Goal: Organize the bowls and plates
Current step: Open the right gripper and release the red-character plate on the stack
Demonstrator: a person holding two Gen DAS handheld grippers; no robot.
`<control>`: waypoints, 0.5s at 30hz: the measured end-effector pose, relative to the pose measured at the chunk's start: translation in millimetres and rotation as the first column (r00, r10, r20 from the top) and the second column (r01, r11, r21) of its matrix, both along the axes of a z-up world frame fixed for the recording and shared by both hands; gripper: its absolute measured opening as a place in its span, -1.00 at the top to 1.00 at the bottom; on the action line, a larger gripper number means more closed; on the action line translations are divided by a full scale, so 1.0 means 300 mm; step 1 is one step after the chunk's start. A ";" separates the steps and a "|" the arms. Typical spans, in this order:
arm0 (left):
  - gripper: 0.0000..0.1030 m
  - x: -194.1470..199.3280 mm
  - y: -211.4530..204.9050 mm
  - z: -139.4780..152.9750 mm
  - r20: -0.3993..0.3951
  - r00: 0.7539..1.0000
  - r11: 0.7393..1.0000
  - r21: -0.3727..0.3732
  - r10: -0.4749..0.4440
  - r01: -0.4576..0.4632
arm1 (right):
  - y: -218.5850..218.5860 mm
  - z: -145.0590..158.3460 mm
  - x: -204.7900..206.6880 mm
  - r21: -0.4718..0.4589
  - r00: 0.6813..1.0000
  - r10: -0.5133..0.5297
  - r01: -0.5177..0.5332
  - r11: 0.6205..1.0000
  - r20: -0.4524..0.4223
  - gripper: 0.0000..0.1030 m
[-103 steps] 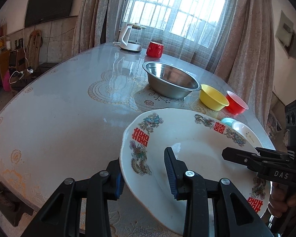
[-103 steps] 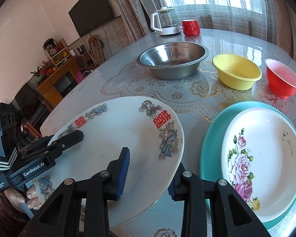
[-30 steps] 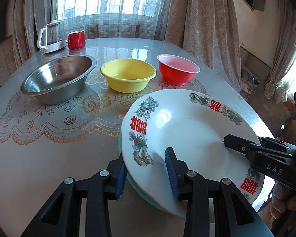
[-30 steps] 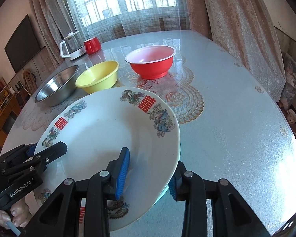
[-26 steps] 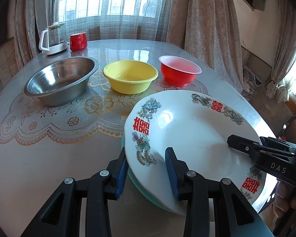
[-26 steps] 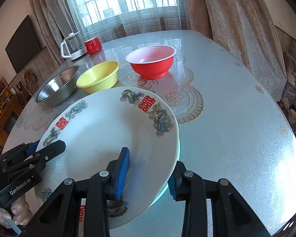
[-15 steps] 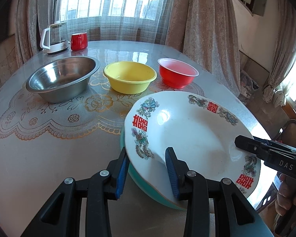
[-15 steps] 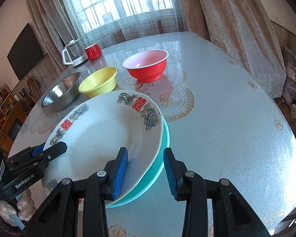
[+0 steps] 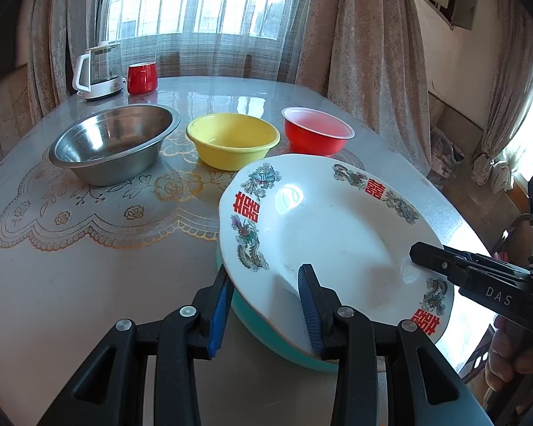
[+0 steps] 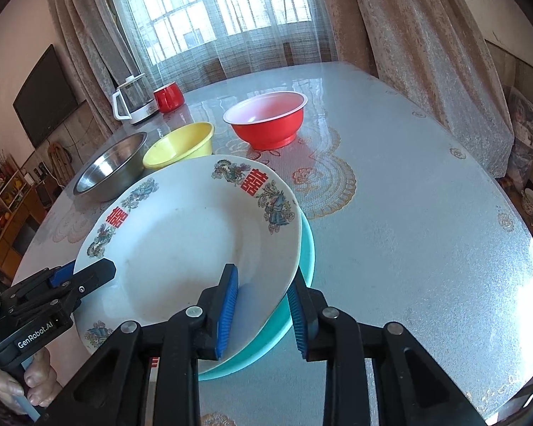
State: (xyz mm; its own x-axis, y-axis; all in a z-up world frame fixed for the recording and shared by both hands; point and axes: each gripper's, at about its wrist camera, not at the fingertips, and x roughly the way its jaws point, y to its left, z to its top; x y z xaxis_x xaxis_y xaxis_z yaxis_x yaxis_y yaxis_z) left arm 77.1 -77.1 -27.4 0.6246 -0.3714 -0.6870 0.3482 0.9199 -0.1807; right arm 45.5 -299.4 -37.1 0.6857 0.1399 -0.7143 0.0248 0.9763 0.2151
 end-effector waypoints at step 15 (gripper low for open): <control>0.20 -0.022 0.084 0.027 -0.001 0.999 0.997 -0.067 0.046 -0.046 | -0.025 0.010 0.005 0.026 0.998 -0.057 0.057 0.998 -0.012 0.35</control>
